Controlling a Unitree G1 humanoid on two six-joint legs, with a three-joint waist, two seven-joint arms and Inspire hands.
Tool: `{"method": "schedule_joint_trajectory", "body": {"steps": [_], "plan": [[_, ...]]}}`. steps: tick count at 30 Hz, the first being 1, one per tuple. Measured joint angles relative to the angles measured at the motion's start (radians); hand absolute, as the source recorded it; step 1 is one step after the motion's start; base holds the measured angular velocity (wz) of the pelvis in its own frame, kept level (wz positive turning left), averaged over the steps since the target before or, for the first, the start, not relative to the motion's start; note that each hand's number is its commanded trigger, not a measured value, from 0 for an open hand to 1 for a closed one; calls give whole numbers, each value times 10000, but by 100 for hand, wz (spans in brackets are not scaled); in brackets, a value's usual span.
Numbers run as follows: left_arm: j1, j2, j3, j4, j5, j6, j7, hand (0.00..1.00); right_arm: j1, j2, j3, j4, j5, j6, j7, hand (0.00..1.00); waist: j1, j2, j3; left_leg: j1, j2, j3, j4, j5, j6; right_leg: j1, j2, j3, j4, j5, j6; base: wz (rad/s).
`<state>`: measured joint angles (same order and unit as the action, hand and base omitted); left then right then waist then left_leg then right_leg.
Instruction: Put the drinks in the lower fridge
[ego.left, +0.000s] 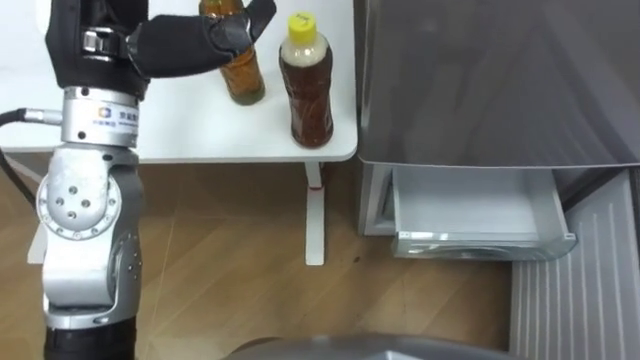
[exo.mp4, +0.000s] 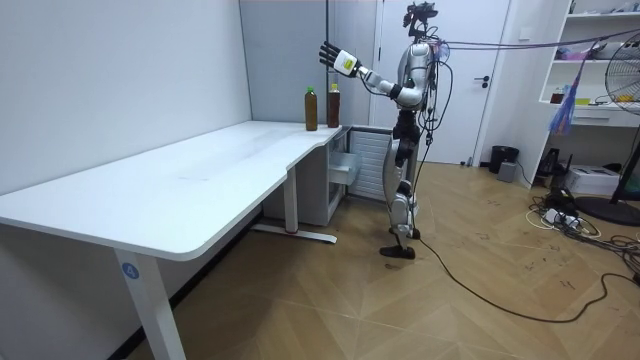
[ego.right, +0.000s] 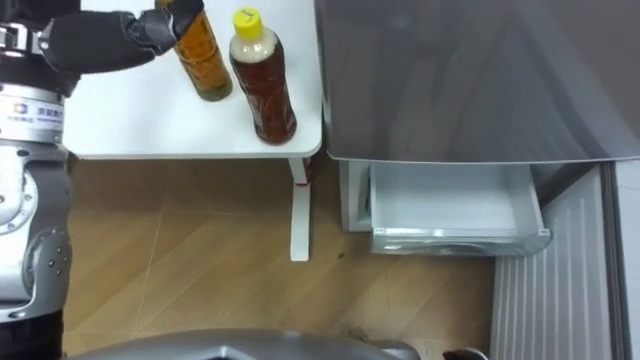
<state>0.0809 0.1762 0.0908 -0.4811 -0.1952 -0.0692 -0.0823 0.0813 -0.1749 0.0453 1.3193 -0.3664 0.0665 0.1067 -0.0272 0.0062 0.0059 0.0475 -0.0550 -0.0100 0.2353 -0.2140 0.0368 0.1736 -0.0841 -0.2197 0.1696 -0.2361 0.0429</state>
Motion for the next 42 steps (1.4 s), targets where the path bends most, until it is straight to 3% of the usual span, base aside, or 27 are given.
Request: {"method": "schedule_joint_trajectory", "body": {"steps": [4,12,18,26,42], "plan": [[0,0,0,14,-89,11,-288,0,-1,6,0,-1,-32,5,-9,0,15,-1,1,16,62,1,-46,0,0,-10,16,6,2,8,-14,0],[2,-9,-196,63,-98,397,-1063,0,-32,10,5,-2,-92,44,-4,0,32,76,-49,-5,67,75,-55,5,-14,-98,54,159,5,16,-28,-2],[1,-9,-194,74,-313,621,-1328,0,-47,30,10,-3,-92,196,-22,0,-9,96,-43,-11,69,154,-57,5,-13,-146,54,272,3,17,-29,-5],[-2,-10,-190,97,-1663,650,-1713,0,-41,38,12,9,-77,233,-89,0,-12,167,38,-122,98,242,-64,4,-12,-177,58,308,28,33,-56,-1],[10,-76,-373,152,-1670,731,-2146,0,-9,45,108,-12,-89,405,-169,0,9,93,-15,-151,103,369,12,6,-12,-251,62,514,30,33,-56,0]]}}
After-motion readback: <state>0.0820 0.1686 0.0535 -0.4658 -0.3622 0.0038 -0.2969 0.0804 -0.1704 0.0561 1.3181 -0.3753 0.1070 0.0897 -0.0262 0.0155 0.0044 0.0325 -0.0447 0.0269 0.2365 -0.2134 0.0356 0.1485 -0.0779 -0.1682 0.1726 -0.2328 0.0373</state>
